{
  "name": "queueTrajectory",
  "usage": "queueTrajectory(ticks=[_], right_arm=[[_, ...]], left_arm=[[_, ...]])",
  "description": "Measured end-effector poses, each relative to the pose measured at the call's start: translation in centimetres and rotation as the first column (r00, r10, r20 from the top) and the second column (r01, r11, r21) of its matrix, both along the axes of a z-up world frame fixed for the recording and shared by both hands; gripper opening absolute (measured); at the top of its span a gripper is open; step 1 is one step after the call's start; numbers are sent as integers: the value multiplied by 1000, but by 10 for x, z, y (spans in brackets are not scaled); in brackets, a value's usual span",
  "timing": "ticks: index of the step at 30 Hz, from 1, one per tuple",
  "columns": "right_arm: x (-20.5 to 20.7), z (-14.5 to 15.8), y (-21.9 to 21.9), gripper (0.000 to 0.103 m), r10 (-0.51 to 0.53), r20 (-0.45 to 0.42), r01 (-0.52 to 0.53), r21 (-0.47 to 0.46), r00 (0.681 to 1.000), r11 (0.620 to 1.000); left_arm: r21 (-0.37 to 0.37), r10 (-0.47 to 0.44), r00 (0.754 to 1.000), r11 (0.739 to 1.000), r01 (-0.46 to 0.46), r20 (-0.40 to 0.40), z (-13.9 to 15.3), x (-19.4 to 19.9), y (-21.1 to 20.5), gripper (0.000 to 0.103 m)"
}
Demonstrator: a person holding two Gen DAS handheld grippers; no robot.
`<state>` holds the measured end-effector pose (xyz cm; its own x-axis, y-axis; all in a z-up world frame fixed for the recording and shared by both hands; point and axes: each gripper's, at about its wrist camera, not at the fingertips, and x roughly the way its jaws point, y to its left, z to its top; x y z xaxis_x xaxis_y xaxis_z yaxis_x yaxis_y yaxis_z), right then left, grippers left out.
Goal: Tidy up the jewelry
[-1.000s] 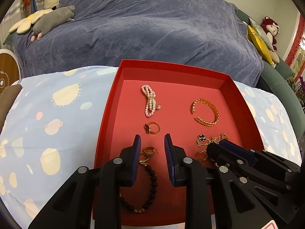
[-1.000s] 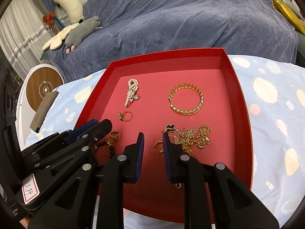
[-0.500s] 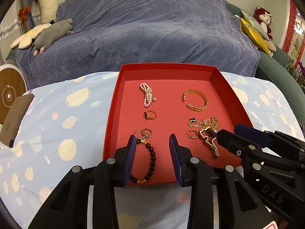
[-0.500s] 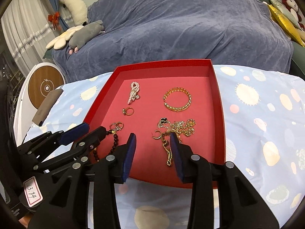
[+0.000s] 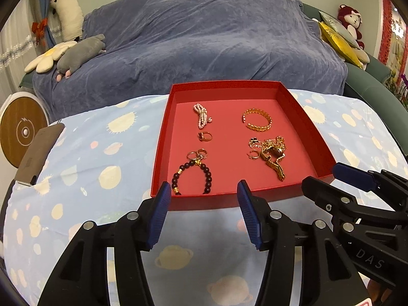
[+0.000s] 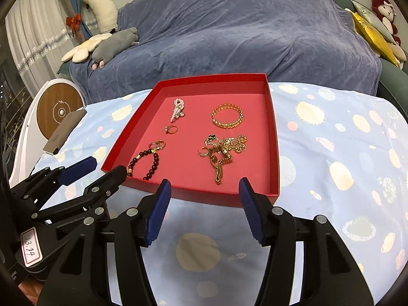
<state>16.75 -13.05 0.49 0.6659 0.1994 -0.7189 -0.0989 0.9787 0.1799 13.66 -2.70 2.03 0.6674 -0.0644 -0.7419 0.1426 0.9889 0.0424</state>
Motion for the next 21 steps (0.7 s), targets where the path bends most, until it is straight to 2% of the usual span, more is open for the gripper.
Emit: queueTrajectory(ticks=[4, 10, 14, 21], right_arm=[[-15, 0, -2, 61, -12, 9, 12, -18, 1000, 1000], [-28, 3, -9, 64, -39, 18, 39, -12, 999, 999], [-33, 4, -13, 68, -53, 28, 54, -16, 998, 998], [-37, 3, -15, 69, -59, 29, 60, -26, 998, 998]], left_arm=[[3, 18, 1000, 1000, -18, -9, -2, -10, 0, 55], [8, 39, 999, 999, -39, 1, 1, -23, -5, 58], [4, 63, 998, 998, -63, 4, 1, -29, -4, 65], [18, 74, 997, 997, -74, 10, 1, -33, -7, 66]])
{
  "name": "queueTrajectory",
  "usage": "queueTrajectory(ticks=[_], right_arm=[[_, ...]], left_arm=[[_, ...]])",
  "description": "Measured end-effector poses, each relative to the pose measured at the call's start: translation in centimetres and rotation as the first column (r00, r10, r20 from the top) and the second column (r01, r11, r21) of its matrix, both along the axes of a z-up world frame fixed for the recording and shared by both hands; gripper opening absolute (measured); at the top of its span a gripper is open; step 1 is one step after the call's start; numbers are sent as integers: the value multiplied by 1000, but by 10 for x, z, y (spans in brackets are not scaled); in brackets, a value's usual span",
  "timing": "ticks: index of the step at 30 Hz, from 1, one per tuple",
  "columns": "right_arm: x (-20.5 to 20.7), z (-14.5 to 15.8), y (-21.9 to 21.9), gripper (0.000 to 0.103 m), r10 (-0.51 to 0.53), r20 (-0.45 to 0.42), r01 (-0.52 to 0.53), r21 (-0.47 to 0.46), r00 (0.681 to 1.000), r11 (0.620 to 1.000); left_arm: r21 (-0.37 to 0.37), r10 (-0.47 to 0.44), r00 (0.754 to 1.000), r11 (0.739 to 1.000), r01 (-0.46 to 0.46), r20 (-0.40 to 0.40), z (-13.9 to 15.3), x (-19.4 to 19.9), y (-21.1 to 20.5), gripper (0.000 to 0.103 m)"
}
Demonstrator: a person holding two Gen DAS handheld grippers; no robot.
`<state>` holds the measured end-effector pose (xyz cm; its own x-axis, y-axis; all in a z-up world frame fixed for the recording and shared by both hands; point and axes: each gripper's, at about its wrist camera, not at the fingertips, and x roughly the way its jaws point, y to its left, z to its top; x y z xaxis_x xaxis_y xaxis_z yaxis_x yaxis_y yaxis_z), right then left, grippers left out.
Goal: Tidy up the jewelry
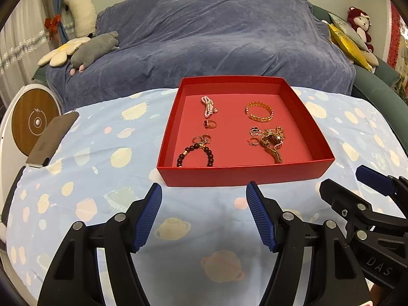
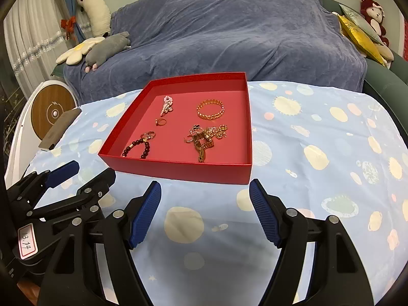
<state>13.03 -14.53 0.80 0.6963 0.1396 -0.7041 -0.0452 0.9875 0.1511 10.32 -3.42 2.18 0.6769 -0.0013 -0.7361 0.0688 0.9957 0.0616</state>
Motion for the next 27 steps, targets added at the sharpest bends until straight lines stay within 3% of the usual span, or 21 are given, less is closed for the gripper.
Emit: queueTrajectory(ticks=[27], right_arm=[[-5, 1, 3, 70, -3, 12, 3, -6, 1000, 1000]], left_arm=[[4, 24, 1000, 1000, -24, 17, 6, -7, 2, 66]])
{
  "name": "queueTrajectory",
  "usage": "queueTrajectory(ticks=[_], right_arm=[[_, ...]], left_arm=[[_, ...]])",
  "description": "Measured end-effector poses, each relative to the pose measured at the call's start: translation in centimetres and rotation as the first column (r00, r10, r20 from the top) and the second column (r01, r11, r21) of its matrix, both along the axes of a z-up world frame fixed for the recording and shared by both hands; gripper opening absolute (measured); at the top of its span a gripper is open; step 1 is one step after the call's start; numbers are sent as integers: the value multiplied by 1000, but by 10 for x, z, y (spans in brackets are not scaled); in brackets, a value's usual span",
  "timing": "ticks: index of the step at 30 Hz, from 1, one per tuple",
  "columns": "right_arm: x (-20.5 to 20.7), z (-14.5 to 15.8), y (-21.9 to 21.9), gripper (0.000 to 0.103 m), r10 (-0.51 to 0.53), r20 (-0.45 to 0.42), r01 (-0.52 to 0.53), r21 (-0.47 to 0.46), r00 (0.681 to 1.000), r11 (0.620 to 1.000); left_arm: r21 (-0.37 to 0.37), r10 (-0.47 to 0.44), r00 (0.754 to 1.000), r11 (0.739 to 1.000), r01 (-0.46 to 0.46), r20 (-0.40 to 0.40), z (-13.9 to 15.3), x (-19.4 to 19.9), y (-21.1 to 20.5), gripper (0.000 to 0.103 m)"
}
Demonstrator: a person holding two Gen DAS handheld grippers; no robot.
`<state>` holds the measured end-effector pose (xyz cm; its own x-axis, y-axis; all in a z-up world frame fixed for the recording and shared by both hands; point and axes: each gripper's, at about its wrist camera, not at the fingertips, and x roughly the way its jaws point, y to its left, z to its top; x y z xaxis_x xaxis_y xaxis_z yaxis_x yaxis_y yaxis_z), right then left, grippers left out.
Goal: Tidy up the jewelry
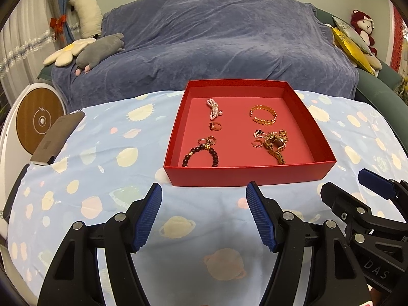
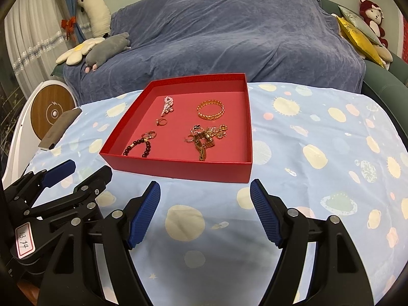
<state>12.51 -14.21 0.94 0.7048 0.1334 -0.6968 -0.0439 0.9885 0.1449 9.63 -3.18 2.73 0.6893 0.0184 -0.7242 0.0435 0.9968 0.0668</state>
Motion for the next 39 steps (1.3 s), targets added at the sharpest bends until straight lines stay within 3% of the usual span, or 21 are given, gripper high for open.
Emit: queueTrajectory(ticks=[39], right_arm=[[-6, 0, 0, 71, -26, 14, 26, 10, 1000, 1000]], left_arm=[[28, 0, 999, 1000, -1, 41, 2, -6, -4, 66]])
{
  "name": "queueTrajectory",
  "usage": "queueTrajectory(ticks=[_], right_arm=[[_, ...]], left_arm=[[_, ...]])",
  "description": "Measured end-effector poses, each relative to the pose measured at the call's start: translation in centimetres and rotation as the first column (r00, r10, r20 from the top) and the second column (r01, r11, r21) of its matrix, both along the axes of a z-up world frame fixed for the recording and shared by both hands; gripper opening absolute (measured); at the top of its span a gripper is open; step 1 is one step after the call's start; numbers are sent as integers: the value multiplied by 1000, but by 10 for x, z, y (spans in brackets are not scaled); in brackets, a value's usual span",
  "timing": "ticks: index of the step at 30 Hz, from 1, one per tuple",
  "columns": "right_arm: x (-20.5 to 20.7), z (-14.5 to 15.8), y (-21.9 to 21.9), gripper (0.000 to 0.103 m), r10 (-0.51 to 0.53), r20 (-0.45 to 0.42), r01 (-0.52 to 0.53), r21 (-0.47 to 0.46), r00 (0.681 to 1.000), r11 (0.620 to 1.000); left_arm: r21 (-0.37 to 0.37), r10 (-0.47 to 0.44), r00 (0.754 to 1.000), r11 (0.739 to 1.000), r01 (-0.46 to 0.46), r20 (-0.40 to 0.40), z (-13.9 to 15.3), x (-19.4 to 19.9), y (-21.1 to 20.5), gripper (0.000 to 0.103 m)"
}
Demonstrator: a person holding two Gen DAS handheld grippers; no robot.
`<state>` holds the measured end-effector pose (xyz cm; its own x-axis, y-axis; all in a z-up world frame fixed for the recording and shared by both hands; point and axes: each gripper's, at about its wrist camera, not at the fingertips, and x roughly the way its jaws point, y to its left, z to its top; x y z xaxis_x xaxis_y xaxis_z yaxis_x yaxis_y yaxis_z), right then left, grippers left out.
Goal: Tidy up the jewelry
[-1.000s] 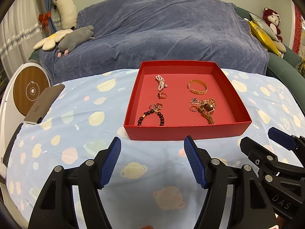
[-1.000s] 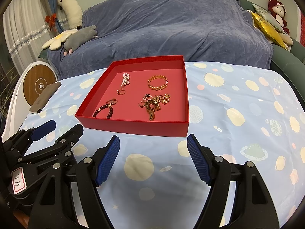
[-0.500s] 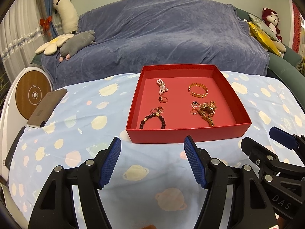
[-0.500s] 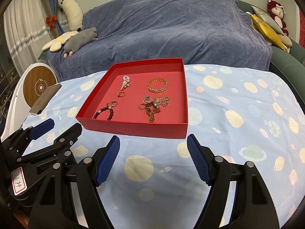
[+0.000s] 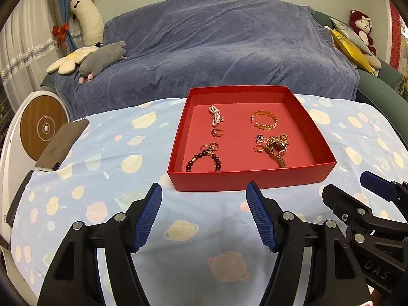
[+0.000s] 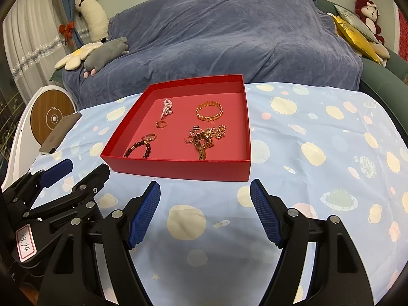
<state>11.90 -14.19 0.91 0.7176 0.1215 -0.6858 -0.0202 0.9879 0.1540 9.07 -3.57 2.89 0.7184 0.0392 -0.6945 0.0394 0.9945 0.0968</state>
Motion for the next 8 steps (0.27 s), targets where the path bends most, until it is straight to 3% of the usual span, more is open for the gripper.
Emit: queueTrajectory(ticks=[8], right_arm=[[-1, 0, 1, 80, -18, 4, 18, -14, 1000, 1000]], left_arm=[[-13, 19, 1000, 1000, -19, -22, -3, 1, 3, 66]])
